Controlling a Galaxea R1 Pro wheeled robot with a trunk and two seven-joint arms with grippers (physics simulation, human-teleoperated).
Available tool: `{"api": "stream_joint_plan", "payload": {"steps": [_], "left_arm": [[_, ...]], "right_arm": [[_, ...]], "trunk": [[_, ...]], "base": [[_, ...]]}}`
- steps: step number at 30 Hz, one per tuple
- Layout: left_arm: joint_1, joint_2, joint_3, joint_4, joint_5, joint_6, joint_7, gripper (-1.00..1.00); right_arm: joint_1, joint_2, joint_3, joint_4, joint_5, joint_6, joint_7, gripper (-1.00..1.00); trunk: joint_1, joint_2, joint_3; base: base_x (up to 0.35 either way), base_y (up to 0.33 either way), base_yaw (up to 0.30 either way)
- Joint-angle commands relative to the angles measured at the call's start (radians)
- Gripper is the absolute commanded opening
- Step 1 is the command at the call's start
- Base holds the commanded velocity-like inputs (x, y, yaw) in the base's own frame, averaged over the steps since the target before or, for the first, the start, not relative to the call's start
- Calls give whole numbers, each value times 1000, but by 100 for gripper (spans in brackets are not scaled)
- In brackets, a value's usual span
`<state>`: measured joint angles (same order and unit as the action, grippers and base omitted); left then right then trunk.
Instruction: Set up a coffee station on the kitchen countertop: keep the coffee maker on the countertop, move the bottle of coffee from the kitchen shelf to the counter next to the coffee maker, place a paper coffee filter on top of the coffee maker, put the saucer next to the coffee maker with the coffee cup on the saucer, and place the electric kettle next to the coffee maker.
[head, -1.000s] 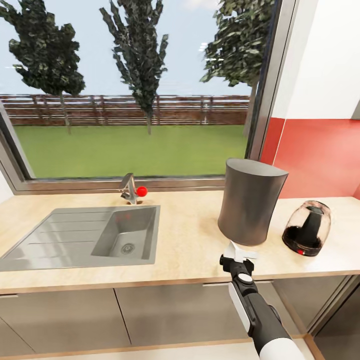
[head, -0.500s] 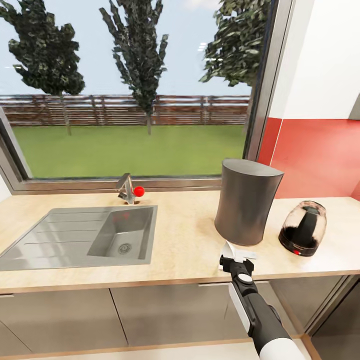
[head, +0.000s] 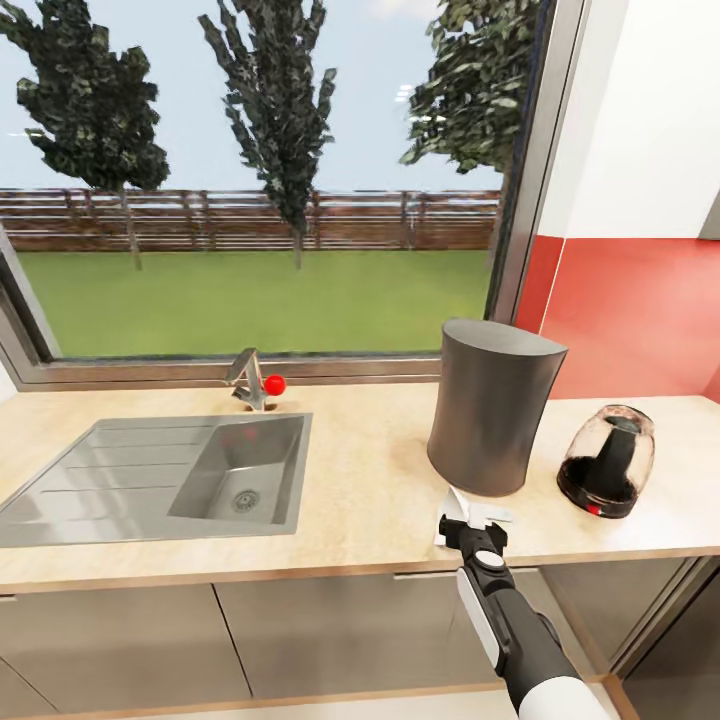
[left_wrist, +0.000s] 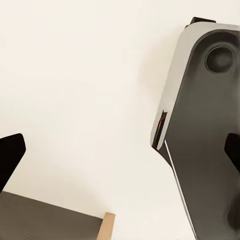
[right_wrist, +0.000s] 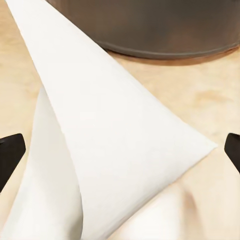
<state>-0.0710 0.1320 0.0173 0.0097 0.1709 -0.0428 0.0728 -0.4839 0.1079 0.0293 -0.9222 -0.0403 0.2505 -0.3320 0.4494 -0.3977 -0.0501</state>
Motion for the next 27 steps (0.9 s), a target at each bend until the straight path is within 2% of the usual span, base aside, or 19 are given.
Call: {"api": "stream_joint_plan", "payload": {"steps": [1, 16, 17, 27], "left_arm": [[-1, 0, 1, 1, 6, -3, 1, 100], [13, 0, 1, 0, 4, -5, 1, 100], [14, 0, 1, 0, 4, -5, 1, 100], [16, 0, 1, 0, 4, -6, 1, 100]], "right_arm": [[-1, 0, 3, -1, -4, 6, -7, 100], [-1, 0, 3, -1, -3, 6, -7, 100], [-1, 0, 3, -1, -3, 6, -7, -100], [-1, 0, 3, -1, -4, 6, -7, -100]], "trunk": [[1, -2, -2], [1, -2, -2], [1, -2, -2], [1, -2, -2]], "base": [[32, -1, 0], [26, 0, 0], [0, 0, 0], [0, 0, 0]]}}
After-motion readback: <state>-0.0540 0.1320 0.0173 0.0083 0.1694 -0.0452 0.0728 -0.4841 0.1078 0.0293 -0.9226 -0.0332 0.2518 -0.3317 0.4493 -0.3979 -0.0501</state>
